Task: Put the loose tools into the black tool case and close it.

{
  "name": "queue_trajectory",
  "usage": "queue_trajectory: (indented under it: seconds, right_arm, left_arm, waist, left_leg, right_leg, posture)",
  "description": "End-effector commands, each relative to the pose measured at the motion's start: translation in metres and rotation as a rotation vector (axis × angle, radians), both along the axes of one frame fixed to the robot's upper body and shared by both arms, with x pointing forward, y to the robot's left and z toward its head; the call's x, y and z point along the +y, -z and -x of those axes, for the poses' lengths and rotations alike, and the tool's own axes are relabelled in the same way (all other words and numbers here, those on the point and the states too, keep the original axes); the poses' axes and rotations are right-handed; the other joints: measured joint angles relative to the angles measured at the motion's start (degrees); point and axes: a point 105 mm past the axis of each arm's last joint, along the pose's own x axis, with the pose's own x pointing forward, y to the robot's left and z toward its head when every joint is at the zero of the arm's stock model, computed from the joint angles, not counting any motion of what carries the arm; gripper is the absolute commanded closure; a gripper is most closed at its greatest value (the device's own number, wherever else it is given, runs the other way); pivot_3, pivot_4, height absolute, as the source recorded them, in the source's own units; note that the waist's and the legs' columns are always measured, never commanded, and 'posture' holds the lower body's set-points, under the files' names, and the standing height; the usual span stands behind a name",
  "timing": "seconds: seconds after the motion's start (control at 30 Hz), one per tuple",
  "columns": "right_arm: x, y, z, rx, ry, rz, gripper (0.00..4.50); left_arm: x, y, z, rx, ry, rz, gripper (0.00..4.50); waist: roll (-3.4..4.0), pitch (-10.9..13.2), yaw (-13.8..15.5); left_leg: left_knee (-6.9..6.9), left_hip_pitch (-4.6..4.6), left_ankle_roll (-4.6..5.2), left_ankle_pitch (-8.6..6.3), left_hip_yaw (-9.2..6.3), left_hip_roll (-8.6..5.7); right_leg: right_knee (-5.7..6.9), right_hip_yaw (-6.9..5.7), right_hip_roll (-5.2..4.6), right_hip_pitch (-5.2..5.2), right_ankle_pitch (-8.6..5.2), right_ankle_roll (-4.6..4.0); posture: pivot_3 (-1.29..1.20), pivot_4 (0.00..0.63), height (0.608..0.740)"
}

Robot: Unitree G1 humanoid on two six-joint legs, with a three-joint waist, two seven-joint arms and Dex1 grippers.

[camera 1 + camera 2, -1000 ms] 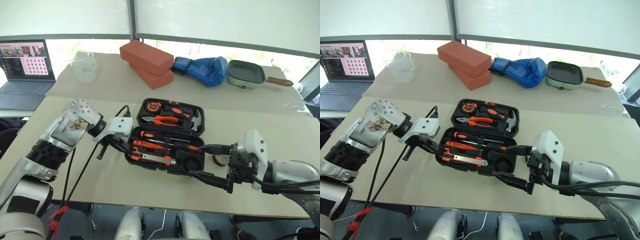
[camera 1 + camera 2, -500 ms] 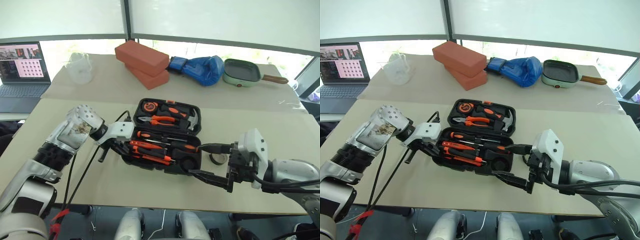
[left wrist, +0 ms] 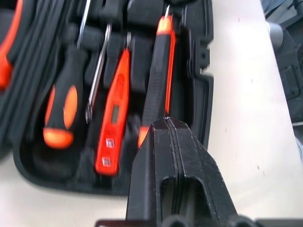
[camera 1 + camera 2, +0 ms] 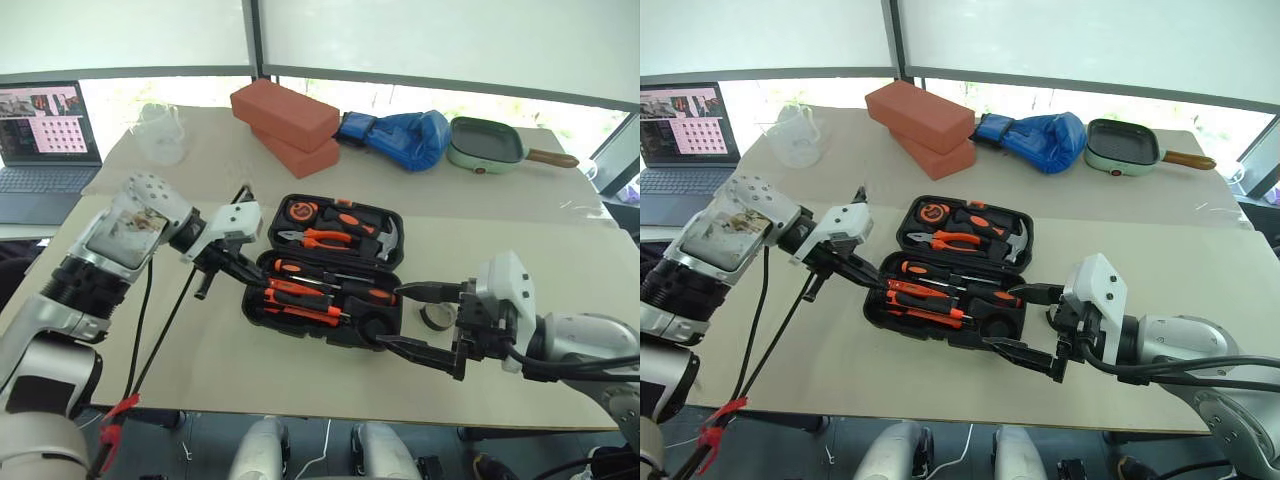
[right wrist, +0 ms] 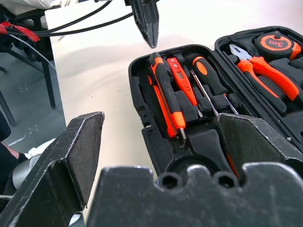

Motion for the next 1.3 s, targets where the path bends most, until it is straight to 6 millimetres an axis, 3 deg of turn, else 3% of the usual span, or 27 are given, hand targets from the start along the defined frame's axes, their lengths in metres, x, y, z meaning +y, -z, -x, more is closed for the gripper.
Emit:
queue_trajectory:
  seconds: [0.03, 0.47, 1.07, 1.13, 1.23, 1.3]
  right_arm:
    - [0.003, -0.006, 0.003, -0.035, -0.013, -0.002, 0.0]
    - [0.003, -0.006, 0.005, -0.031, -0.002, -0.007, 0.0]
    - [0.003, -0.007, 0.005, -0.031, 0.003, -0.012, 0.0]
    - [0.003, -0.007, 0.004, -0.03, 0.003, -0.012, 0.0]
    - [0.003, -0.007, 0.004, -0.029, 0.003, -0.012, 0.0]
    - [0.003, -0.006, 0.005, -0.028, 0.005, -0.012, 0.0]
  left_arm:
    - [-0.004, 0.002, -0.001, -0.031, 0.036, -0.021, 4.47]
    - [-0.017, 0.036, -0.004, -0.067, 0.095, -0.091, 4.47]
    - [-0.027, 0.06, -0.007, -0.118, 0.127, -0.117, 4.47]
    - [-0.029, 0.054, -0.012, -0.132, 0.103, -0.095, 4.47]
    - [-0.033, 0.021, -0.028, -0.165, 0.03, 0.005, 4.47]
    - [-0.037, 0.002, -0.029, -0.145, 0.014, 0.07, 3.96]
  waist:
    - [0.0, 0.0, -0.08]
    - [-0.01, 0.0, 0.07]
    - [0.06, -0.05, -0.52]
    - [0.04, -0.04, -0.43]
    - [0.04, -0.04, -0.15]
    - [-0.02, 0.01, 0.05]
  left_leg:
    - [0.0, 0.0, 0.0, 0.0, 0.01, 0.0]
    - [0.0, 0.0, 0.0, 0.0, 0.0, -0.01]
    - [-0.04, 0.08, 0.03, -0.02, 0.0, 0.02]
    - [-0.05, 0.05, 0.03, -0.02, -0.01, 0.02]
    - [-0.04, 0.06, 0.03, -0.02, -0.01, 0.01]
    - [0.0, 0.0, 0.03, -0.02, -0.01, 0.0]
  right_leg:
    - [0.0, 0.01, 0.01, -0.01, 0.0, 0.0]
    - [-0.02, 0.0, -0.02, 0.02, 0.0, 0.0]
    - [-0.01, 0.04, 0.02, 0.06, 0.0, -0.02]
    - [-0.01, 0.04, 0.02, 0.02, 0.0, -0.02]
    - [-0.01, 0.04, -0.01, 0.04, 0.0, -0.01]
    - [-0.01, 0.02, -0.01, 0.02, 0.01, 0.0]
  posture:
    - [0.0, 0.15, 0.738]
    - [0.0, 0.15, 0.738]
    - [0.0, 0.15, 0.738]
    - [0.0, 0.15, 0.738]
    - [0.0, 0.15, 0.738]
    - [0.0, 0.15, 0.738]
